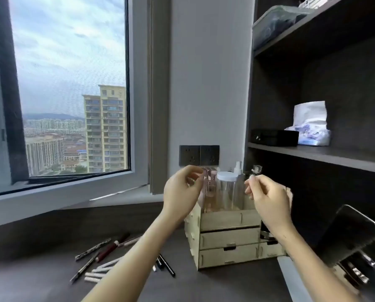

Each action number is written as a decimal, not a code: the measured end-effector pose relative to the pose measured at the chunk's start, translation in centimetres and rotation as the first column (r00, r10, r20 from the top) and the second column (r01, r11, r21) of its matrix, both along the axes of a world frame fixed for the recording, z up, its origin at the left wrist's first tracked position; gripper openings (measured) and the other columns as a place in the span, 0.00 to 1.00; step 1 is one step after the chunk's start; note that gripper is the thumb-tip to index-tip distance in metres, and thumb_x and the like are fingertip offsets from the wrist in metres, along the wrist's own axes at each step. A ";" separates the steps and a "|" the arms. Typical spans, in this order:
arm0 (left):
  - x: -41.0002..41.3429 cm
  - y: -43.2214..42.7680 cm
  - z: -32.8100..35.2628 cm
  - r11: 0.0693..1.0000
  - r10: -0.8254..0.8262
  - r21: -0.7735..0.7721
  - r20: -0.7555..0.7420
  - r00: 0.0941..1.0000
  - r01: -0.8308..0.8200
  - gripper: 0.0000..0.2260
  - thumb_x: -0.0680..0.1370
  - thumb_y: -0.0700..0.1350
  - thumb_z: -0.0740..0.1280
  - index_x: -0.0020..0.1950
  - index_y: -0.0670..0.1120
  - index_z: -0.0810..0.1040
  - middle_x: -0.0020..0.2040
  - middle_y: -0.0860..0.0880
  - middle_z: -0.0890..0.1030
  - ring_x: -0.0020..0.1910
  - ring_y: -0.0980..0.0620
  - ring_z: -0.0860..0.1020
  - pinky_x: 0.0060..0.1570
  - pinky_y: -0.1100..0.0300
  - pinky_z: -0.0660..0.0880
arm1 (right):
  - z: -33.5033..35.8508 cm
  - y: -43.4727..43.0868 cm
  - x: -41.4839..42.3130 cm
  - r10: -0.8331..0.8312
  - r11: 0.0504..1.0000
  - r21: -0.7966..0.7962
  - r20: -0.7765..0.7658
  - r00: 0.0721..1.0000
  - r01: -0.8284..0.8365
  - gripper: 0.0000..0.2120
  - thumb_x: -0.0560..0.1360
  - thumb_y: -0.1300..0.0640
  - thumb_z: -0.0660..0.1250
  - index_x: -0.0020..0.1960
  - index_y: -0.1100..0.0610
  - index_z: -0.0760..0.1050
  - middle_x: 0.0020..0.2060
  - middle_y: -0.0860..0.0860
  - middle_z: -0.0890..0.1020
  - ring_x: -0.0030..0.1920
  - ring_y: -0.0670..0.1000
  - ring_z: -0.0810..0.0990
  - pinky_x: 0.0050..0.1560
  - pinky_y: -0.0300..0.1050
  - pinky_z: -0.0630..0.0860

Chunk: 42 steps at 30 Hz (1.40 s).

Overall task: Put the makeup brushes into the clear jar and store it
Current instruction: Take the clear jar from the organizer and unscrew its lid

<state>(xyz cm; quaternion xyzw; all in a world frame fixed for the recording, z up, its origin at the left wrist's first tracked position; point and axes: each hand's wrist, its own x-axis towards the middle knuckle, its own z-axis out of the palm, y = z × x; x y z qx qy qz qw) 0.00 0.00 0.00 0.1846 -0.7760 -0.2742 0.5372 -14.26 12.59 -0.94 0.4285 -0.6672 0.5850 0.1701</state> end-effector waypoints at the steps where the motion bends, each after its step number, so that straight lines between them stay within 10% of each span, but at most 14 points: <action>1: -1.3 -0.3 -0.3 1.000 -0.010 0.027 0.009 1.000 0.010 0.05 0.74 0.43 0.67 0.45 0.52 0.79 0.39 0.55 0.81 0.38 0.60 0.76 0.40 0.66 0.72 | -0.5 -0.7 -0.7 -0.010 1.000 0.005 0.020 1.000 0.010 0.14 0.79 0.56 0.60 0.39 0.61 0.77 0.32 0.57 0.80 0.36 0.55 0.79 0.42 0.48 0.77; 12: -11.8 -4.7 -4.8 0.974 -0.107 0.206 0.078 0.991 0.089 0.21 0.74 0.39 0.67 0.63 0.56 0.68 0.55 0.51 0.78 0.55 0.52 0.77 0.56 0.55 0.74 | -4.2 -8.5 -7.5 -0.120 0.971 0.215 0.043 0.992 0.108 0.20 0.77 0.50 0.61 0.67 0.53 0.66 0.55 0.51 0.81 0.58 0.54 0.78 0.64 0.49 0.69; 15: -12.6 -5.3 -5.8 0.986 -0.097 0.148 0.099 0.990 0.082 0.26 0.72 0.40 0.68 0.67 0.55 0.65 0.61 0.50 0.76 0.59 0.51 0.74 0.60 0.49 0.72 | -4.7 -9.6 -8.0 -0.091 0.973 0.215 0.039 0.995 0.080 0.22 0.78 0.51 0.62 0.70 0.54 0.65 0.60 0.49 0.79 0.61 0.51 0.77 0.52 0.28 0.58; 20: -12.4 -5.2 -5.7 0.983 -0.133 0.137 0.065 0.989 0.124 0.30 0.70 0.40 0.69 0.70 0.52 0.64 0.61 0.50 0.76 0.60 0.52 0.74 0.60 0.50 0.72 | -4.5 -10.1 -7.3 0.038 0.990 0.134 0.090 0.995 -0.050 0.23 0.77 0.53 0.63 0.71 0.55 0.63 0.63 0.52 0.78 0.62 0.53 0.77 0.60 0.46 0.74; 28: -6.9 -2.8 -1.2 0.965 -0.259 0.000 -0.097 0.961 0.261 0.28 0.68 0.46 0.70 0.68 0.51 0.68 0.60 0.56 0.77 0.58 0.59 0.75 0.60 0.58 0.72 | -0.3 -6.9 -2.1 0.253 0.955 -0.181 0.075 0.965 -0.236 0.25 0.76 0.54 0.65 0.70 0.52 0.61 0.60 0.47 0.73 0.55 0.36 0.75 0.46 0.23 0.74; 34: 0.9 -1.4 -2.0 0.966 -0.111 -0.232 0.037 0.993 0.117 0.32 0.67 0.55 0.71 0.69 0.50 0.67 0.61 0.54 0.72 0.60 0.56 0.71 0.60 0.59 0.70 | -0.9 -4.8 4.5 0.519 0.854 -0.197 0.264 0.813 -0.481 0.26 0.72 0.48 0.68 0.66 0.43 0.60 0.57 0.50 0.77 0.54 0.48 0.80 0.52 0.51 0.81; 38: 5.9 -0.9 -6.8 0.939 0.095 -0.341 0.118 0.988 -0.050 0.38 0.65 0.59 0.73 0.71 0.50 0.62 0.62 0.54 0.68 0.58 0.56 0.71 0.56 0.69 0.67 | -4.6 -4.1 9.2 0.575 0.799 -0.076 0.389 0.720 -0.597 0.30 0.67 0.37 0.68 0.64 0.43 0.64 0.56 0.46 0.78 0.54 0.46 0.80 0.50 0.47 0.82; 42: 10.7 -1.0 -12.5 0.914 0.211 -0.390 0.221 0.952 -0.112 0.37 0.66 0.54 0.72 0.70 0.49 0.61 0.62 0.51 0.68 0.58 0.50 0.71 0.55 0.59 0.70 | -8.5 -4.8 12.6 0.445 0.795 0.239 0.393 0.804 -0.557 0.38 0.59 0.22 0.57 0.61 0.45 0.69 0.51 0.46 0.81 0.49 0.49 0.81 0.50 0.50 0.79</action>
